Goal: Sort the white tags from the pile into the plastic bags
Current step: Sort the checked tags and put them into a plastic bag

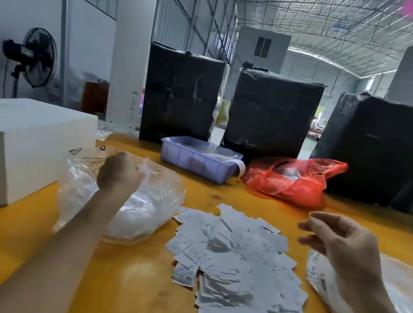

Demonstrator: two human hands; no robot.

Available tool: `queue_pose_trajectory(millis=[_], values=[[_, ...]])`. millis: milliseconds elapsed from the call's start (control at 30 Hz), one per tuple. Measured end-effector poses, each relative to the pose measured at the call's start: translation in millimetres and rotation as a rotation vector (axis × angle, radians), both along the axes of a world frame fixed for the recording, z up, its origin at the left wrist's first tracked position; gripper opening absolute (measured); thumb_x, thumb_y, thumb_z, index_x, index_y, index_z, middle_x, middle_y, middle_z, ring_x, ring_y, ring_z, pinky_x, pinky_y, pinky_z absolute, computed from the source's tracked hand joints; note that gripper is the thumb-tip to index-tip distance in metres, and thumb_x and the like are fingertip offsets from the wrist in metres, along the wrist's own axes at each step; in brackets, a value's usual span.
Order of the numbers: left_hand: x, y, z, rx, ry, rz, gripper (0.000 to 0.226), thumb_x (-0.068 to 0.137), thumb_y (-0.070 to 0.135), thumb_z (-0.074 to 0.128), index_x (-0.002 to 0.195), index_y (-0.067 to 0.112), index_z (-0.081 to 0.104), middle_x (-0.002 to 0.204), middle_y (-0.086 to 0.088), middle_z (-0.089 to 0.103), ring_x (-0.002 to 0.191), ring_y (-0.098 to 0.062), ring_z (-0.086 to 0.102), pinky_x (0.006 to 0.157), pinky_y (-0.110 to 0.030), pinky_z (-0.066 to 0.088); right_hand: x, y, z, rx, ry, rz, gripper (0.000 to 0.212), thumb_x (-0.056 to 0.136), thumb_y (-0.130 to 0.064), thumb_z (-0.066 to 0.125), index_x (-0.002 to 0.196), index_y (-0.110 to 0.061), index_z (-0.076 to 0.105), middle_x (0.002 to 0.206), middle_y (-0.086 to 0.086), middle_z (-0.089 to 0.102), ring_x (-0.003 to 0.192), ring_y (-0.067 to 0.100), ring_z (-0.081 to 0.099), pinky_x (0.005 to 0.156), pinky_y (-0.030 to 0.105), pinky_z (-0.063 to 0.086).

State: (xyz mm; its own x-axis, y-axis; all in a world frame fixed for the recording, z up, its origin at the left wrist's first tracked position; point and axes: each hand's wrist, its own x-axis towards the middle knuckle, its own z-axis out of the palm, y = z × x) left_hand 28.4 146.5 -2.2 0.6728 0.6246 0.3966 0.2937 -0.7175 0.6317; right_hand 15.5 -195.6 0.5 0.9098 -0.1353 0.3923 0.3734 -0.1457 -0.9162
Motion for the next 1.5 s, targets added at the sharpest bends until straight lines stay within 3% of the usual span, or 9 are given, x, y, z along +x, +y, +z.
queue_pose_trajectory(millis=[200,500,600,733,833,1000,1200,1333,1500], values=[[14,35,-34,0.183,0.233,0.182,0.012,0.085,-0.007,0.055,0.096,-0.008,0.06,0.086,-0.026,0.06,0.075,-0.036,0.057,0.063,-0.039,0.049,16,-76,6,-0.441,0.072,-0.393,0.018,0.084,0.003,0.06,0.072,-0.01,0.062,0.064,0.009,0.069,0.053,0.023,0.068,0.064,0.043,0.059],[47,-59,-41,0.091,0.091,-0.38,0.046,0.083,0.018,0.069,0.124,0.002,0.054,0.095,-0.03,0.063,0.089,-0.047,0.059,0.078,-0.054,0.05,25,-126,-32,-0.987,0.593,-0.346,0.037,0.078,-0.022,0.077,0.102,0.005,0.068,0.102,0.019,0.07,0.097,0.028,0.066,0.084,0.038,0.053],[9,-119,-37,0.244,0.052,-0.599,0.04,0.079,0.02,0.074,0.117,0.011,0.065,0.118,-0.012,0.065,0.108,-0.032,0.058,0.089,-0.037,0.043,31,-122,-43,-0.93,0.554,-0.403,0.041,0.079,-0.021,0.076,0.11,0.004,0.067,0.108,0.017,0.069,0.099,0.026,0.067,0.089,0.042,0.052],[5,-149,-54,0.303,0.112,-0.788,0.033,0.084,0.025,0.069,0.115,0.018,0.064,0.118,0.001,0.063,0.111,-0.019,0.055,0.09,-0.025,0.038,35,-122,-49,-0.895,0.492,-0.472,0.018,0.082,-0.017,0.072,0.079,0.001,0.074,0.08,0.014,0.072,0.074,0.023,0.068,0.069,0.036,0.057],[2,-155,-56,0.294,0.058,-0.813,0.03,0.083,0.028,0.069,0.113,0.021,0.065,0.113,0.005,0.064,0.102,-0.014,0.056,0.084,-0.022,0.039,36,-128,-46,-0.797,0.421,-0.549,0.039,0.087,-0.019,0.067,0.052,-0.006,0.056,0.051,0.006,0.05,0.046,0.015,0.046,0.046,0.024,0.036],[1,-160,-52,0.19,-0.042,-0.854,0.023,0.08,0.02,0.073,0.103,0.018,0.071,0.104,0.004,0.069,0.09,-0.012,0.058,0.077,-0.022,0.041,30,-123,-27,-0.48,0.222,-0.446,0.027,0.084,-0.013,0.069,0.071,0.01,0.067,0.058,0.012,0.054,0.05,0.016,0.042,0.047,0.018,0.038],[-7,-172,-38,-0.235,-0.155,-0.965,0.028,0.076,0.043,0.07,0.088,0.018,0.074,0.079,0.011,0.073,0.076,0.001,0.066,0.065,-0.01,0.046,8,-72,8,0.384,0.146,0.017,0.019,0.067,-0.019,0.078,0.077,-0.008,0.066,0.067,0.004,0.071,0.056,0.012,0.063,0.057,0.025,0.051],[-17,-182,-22,-0.844,0.076,-1.086,0.085,0.047,0.084,0.059,0.093,0.014,0.07,0.089,-0.001,0.075,0.083,-0.014,0.071,0.069,-0.025,0.052,2,-17,-1,0.404,0.306,0.277,0.019,0.062,-0.019,0.077,0.073,-0.007,0.066,0.064,0.006,0.068,0.044,0.009,0.052,0.049,0.021,0.044],[-18,-176,-19,-1.038,0.104,-1.04,0.051,0.061,0.048,0.074,0.086,0.004,0.07,0.068,-0.006,0.068,0.061,-0.014,0.066,0.057,-0.022,0.054,0,22,-21,0.311,0.312,0.267,0.016,0.076,-0.013,0.074,0.077,-0.001,0.063,0.059,0.007,0.063,0.036,0.007,0.043,0.043,0.019,0.038]])
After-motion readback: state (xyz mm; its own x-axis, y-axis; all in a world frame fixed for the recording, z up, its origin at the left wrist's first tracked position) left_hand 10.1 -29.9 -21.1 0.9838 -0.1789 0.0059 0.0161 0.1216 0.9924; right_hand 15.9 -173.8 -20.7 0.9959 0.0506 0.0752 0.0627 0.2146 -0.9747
